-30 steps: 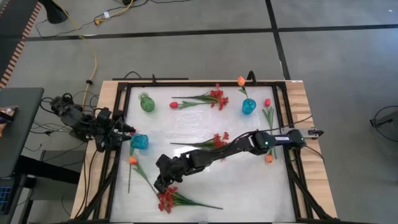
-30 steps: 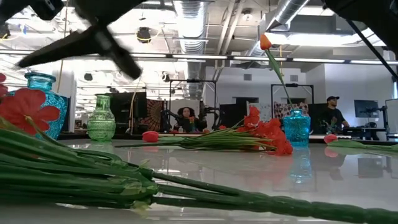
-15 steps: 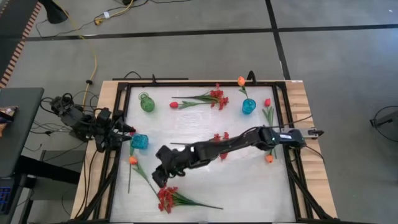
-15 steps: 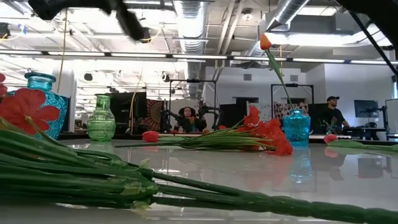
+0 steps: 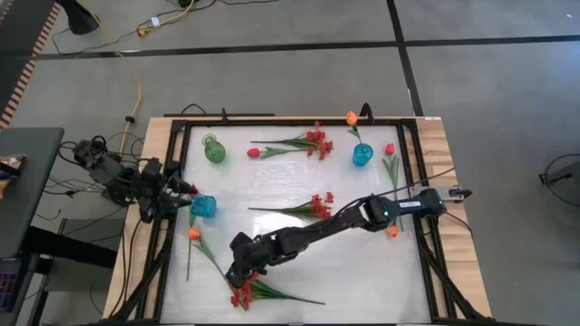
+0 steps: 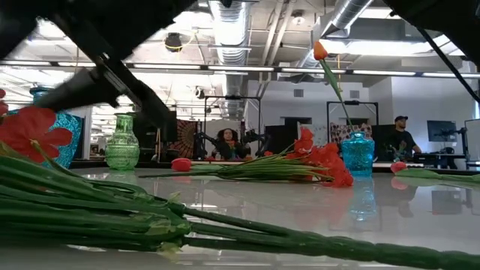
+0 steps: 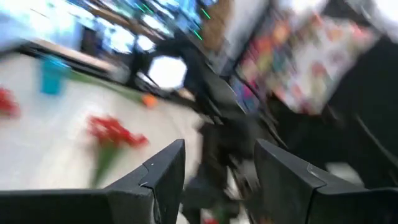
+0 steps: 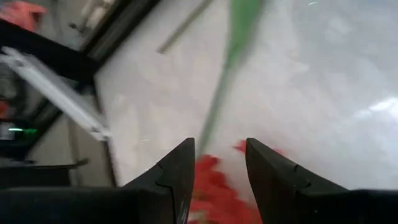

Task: Sort flowers into vase by color
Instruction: Put the left orange tulip into the right blue vase

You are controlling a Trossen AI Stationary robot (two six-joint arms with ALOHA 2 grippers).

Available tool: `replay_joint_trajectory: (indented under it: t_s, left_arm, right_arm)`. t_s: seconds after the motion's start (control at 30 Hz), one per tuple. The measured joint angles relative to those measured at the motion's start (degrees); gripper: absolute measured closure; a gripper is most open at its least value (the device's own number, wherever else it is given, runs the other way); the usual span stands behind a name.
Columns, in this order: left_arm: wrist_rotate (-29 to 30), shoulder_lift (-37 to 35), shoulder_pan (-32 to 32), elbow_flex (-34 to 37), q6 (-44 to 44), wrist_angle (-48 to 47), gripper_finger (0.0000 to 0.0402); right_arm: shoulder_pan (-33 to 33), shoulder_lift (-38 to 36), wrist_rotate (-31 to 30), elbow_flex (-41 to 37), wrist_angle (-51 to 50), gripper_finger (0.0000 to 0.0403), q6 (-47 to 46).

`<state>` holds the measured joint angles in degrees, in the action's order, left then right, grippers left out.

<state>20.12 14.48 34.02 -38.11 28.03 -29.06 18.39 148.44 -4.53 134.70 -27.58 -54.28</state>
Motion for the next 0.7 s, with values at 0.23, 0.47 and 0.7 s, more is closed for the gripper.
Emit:
replay_joint_trajectory:
  t_s: [0.23,0.47,0.7]
  left_arm:
    - [-14.25,13.23,1.15,-0.12,-2.47,-0.44,0.0223]
    - [-18.26,27.74,7.30,-1.26,-5.07,-5.47,0.0223]
    - [-14.20,42.80,13.08,-1.01,-17.65,-4.87,0.0223]
  right_arm:
    - [-0.20,-1.22,-0.52,0.25,-0.72,0.0235,1.63]
    - [2.03,-3.32,-0.52,0.23,-7.36,0.0243,-1.43]
    - [5.11,-7.29,-6.39,0.40,-16.36,0.0258,-3.35]
